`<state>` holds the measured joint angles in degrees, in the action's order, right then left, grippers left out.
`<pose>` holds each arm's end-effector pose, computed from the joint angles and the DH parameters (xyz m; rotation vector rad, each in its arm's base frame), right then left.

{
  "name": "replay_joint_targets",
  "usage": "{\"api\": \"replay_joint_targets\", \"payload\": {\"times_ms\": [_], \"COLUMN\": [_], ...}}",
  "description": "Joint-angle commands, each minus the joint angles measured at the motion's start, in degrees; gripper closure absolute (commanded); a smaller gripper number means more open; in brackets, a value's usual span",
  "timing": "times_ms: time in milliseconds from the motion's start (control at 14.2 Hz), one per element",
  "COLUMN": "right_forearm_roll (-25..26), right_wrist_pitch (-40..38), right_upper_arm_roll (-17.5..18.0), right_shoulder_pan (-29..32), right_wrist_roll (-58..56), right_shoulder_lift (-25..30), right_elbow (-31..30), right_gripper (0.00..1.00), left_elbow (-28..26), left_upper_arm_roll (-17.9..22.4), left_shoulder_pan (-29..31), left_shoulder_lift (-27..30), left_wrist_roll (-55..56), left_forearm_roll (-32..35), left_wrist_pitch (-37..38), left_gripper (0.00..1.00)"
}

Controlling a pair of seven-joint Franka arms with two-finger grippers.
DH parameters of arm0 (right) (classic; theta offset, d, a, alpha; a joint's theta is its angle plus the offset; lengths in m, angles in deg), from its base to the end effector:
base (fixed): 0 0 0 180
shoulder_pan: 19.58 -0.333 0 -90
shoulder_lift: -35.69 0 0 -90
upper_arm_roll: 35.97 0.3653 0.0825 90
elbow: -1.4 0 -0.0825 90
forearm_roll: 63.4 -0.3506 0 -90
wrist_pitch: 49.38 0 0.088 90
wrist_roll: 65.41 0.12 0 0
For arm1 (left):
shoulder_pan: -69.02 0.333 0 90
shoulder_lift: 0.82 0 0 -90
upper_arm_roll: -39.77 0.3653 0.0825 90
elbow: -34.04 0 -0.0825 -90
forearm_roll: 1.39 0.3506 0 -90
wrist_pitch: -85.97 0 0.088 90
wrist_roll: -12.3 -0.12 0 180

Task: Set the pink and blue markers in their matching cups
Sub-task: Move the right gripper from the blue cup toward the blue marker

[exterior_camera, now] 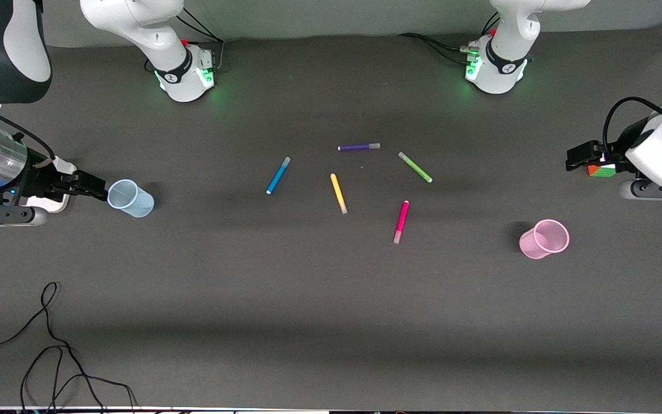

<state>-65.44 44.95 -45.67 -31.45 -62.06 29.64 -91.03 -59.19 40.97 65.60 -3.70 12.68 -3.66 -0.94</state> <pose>0.5574 0.0303 0.5922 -3.1252 0.0379 0.1120 0.5252 -0.0256 0.6060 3.0962 -0.0480 -0.2504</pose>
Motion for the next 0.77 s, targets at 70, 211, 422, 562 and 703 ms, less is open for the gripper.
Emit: {"api": "replay_joint_targets", "payload": {"times_ms": [70, 211, 422, 562, 703], "right_forearm_roll": [-1.03, -1.12, -1.56, -7.51, -11.21], "right_wrist_pitch": [-0.47, -0.47, -0.47, -2.38, -3.01], "right_upper_arm_roll": [0.11, 0.11, 0.11, 0.11, 0.2], "right_shoulder_pan": [-0.78, -2.36, -3.42, -5.26, -8.15], "right_wrist_roll": [1.22, 1.22, 3.94, 9.1, 12.11], "right_shoulder_lift": [-0.45, -1.24, -1.95, -4.31, -9.48], "right_elbow": [-0.83, -0.74, -0.74, -1.61, -1.53], "right_gripper": [0.0, 0.0, 0.0, 0.0, 0.0], "left_elbow": [-0.56, -0.56, -0.64, -0.64, -0.64], "left_upper_arm_roll": [0.56, 0.47, 0.38, 0.38, 0.38], "left_shoulder_pan": [0.17, 0.17, 0.17, 0.08, 0.08], "left_shoulder_lift": [1.31, 1.31, 1.31, 1.31, 1.31], "left_wrist_roll": [-1.16, -1.69, -1.87, -1.95, -1.95], "left_forearm_roll": [1.3, 2.7, 2.79, 2.79, 2.79], "left_wrist_pitch": [-0.71, -0.71, -0.71, -0.62, -0.36], "left_gripper": [0.0, 0.0, 0.0, 0.0, 0.0]}}
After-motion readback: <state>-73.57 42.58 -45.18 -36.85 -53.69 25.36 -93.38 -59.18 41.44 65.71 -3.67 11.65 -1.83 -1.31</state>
